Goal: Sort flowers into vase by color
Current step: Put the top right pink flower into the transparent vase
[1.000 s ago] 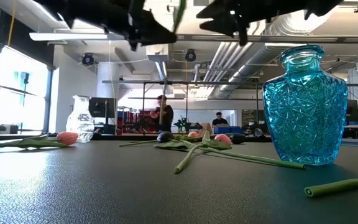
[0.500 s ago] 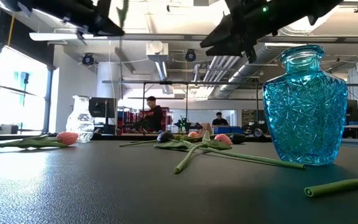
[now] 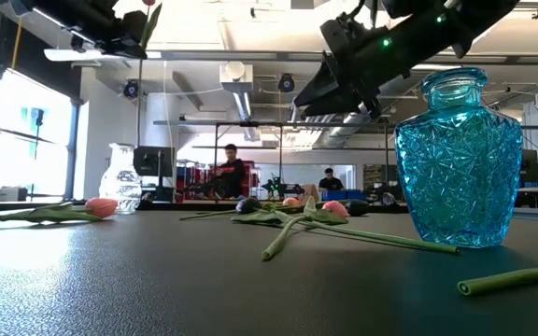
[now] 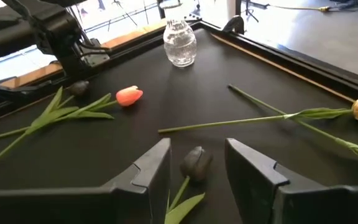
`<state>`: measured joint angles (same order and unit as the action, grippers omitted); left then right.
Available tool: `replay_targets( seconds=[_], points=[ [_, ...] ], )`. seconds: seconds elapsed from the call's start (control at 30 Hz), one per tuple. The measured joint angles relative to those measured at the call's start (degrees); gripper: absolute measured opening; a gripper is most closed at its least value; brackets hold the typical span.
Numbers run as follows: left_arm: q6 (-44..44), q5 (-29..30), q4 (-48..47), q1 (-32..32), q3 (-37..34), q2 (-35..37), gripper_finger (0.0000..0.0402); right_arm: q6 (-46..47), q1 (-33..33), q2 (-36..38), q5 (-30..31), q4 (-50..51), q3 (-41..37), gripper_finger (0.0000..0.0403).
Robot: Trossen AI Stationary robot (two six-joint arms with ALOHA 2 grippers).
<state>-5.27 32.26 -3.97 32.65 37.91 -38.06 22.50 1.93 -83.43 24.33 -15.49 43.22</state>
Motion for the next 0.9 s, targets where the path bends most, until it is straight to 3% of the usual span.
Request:
replay_targets(
  seconds=[0.23, 0.47, 0.9],
  points=[
    [-2.3, 0.6, -1.1, 5.0, 0.4, -0.4, 0.0000, 0.0, 0.0, -0.3, 1.0, -0.6, 0.0, 0.0139],
    [2.6, -4.0, -5.7, 9.8, 0.4, -3.5, 0.0000, 0.0, 0.0, -0.3, 2.1, -0.7, 0.0, 0.0139],
    [11.6, -6.3, -12.4, 10.8, 0.4, -8.3, 0.0025, 0.0, 0.0, -0.3, 2.0, 0.3, 0.0, 0.0139]
  ],
)
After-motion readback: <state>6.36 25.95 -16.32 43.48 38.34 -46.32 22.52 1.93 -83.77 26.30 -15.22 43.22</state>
